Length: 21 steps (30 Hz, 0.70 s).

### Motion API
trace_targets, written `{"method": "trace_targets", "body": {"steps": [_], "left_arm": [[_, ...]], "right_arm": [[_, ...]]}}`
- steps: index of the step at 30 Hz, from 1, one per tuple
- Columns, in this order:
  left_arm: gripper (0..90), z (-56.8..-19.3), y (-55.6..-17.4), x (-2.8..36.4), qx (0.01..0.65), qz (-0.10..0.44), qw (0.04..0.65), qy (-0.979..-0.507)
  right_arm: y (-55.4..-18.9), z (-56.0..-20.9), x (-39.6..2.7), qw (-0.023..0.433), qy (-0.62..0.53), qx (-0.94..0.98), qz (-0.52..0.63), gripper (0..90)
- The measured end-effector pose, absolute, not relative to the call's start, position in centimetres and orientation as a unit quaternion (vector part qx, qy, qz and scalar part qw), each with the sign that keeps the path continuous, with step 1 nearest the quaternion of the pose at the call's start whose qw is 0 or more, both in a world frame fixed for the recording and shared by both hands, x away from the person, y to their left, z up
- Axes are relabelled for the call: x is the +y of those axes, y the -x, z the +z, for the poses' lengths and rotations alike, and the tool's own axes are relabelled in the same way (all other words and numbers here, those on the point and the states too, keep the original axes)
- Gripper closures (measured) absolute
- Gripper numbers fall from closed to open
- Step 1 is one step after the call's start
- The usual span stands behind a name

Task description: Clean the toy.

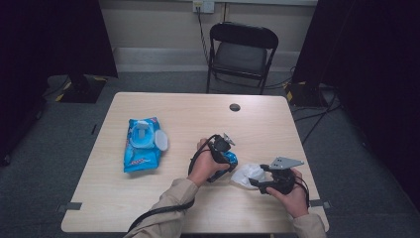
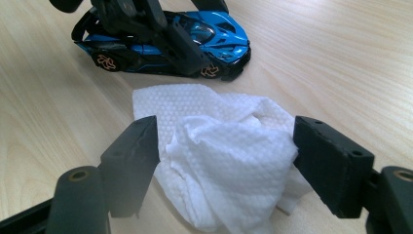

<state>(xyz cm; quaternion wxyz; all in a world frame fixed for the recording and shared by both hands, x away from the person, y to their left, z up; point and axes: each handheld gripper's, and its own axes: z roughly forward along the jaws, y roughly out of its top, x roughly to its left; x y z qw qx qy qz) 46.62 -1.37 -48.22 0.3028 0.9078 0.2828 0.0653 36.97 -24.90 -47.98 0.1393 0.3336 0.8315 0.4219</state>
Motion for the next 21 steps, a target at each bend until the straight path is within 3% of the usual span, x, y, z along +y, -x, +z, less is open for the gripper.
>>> {"method": "trace_targets", "body": {"steps": [21], "left_arm": [[21.5,-48.66,-46.78,-1.95,0.283,0.070,0.298,-0.909]], "right_arm": [[-37.21,-48.88,-24.72,0.136,-0.336,0.839,0.406,25.3]]}}
